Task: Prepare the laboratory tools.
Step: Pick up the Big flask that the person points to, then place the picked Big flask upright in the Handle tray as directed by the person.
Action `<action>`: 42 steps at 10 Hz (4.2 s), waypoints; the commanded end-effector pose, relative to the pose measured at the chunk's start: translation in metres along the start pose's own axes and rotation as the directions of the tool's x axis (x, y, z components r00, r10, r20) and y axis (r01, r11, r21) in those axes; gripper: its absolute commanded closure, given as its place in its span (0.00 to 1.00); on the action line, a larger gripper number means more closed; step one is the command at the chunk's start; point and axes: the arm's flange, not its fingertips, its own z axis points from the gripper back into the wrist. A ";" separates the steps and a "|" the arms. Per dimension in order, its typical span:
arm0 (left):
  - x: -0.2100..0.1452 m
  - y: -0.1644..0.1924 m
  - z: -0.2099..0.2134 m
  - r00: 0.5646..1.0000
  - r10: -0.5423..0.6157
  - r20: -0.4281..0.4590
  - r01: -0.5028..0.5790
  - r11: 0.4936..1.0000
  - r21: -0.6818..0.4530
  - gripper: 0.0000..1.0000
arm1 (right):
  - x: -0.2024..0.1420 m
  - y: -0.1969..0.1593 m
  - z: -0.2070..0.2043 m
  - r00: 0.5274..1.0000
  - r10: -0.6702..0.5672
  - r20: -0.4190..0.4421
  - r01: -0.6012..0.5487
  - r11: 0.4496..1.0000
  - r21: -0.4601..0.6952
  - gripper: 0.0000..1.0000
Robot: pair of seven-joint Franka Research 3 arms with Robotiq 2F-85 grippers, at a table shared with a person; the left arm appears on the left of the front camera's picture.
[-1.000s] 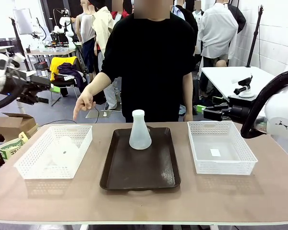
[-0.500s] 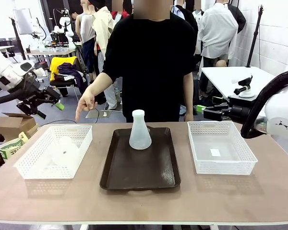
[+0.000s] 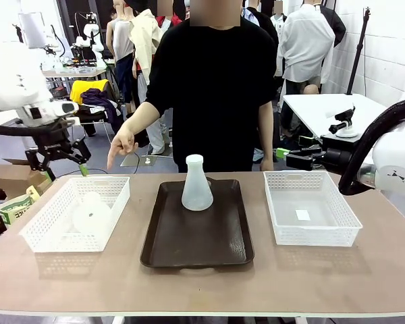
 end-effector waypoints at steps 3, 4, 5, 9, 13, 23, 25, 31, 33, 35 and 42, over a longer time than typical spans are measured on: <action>0.029 -0.019 -0.040 0.986 0.137 0.090 -0.143 0.988 0.064 0.00 | -0.001 0.001 0.003 1.000 -0.006 -0.011 0.006 1.000 -0.003 0.00; 0.031 -0.019 -0.052 0.977 0.177 0.116 -0.187 0.979 0.084 0.00 | -0.001 0.001 0.003 1.000 -0.006 -0.011 0.006 1.000 -0.003 0.00; 0.035 -0.017 -0.068 0.970 0.216 0.113 -0.227 0.970 0.092 0.00 | -0.001 0.001 0.003 1.000 -0.006 -0.011 0.006 1.000 -0.003 0.00; 0.045 -0.010 -0.108 0.940 0.306 0.152 -0.318 0.946 0.063 0.00 | -0.001 0.001 0.003 1.000 -0.006 -0.011 0.006 1.000 -0.003 0.00; 0.056 -0.007 -0.137 0.904 0.376 0.206 -0.405 0.905 0.128 0.00 | -0.001 0.001 0.003 1.000 -0.006 -0.011 0.006 1.000 -0.003 0.00; 0.058 -0.009 -0.137 0.922 0.365 0.131 -0.375 0.925 0.061 0.96 | -0.001 0.001 0.003 1.000 -0.006 -0.011 0.006 1.000 -0.003 0.00; 0.057 -0.009 -0.132 0.923 0.362 0.129 -0.371 0.927 0.059 1.00 | -0.001 0.001 0.003 1.000 -0.006 -0.011 0.006 1.000 -0.003 0.00; 0.055 -0.010 -0.141 0.917 0.370 0.149 -0.383 0.921 0.067 1.00 | -0.001 0.001 0.003 1.000 -0.006 -0.011 0.006 1.000 -0.003 0.00; 0.055 -0.010 -0.141 0.917 0.370 0.149 -0.383 0.921 0.067 1.00 | -0.001 0.001 0.003 1.000 -0.006 -0.011 0.006 1.000 -0.003 0.00; 0.055 -0.010 -0.141 0.917 0.370 0.149 -0.383 0.921 0.067 1.00 | -0.001 0.001 0.003 1.000 -0.006 -0.011 0.006 1.000 -0.003 0.00; 0.044 -0.011 -0.123 0.922 0.359 0.146 -0.370 0.927 0.059 1.00 | -0.001 0.001 0.003 1.000 -0.006 -0.011 0.006 1.000 -0.003 0.00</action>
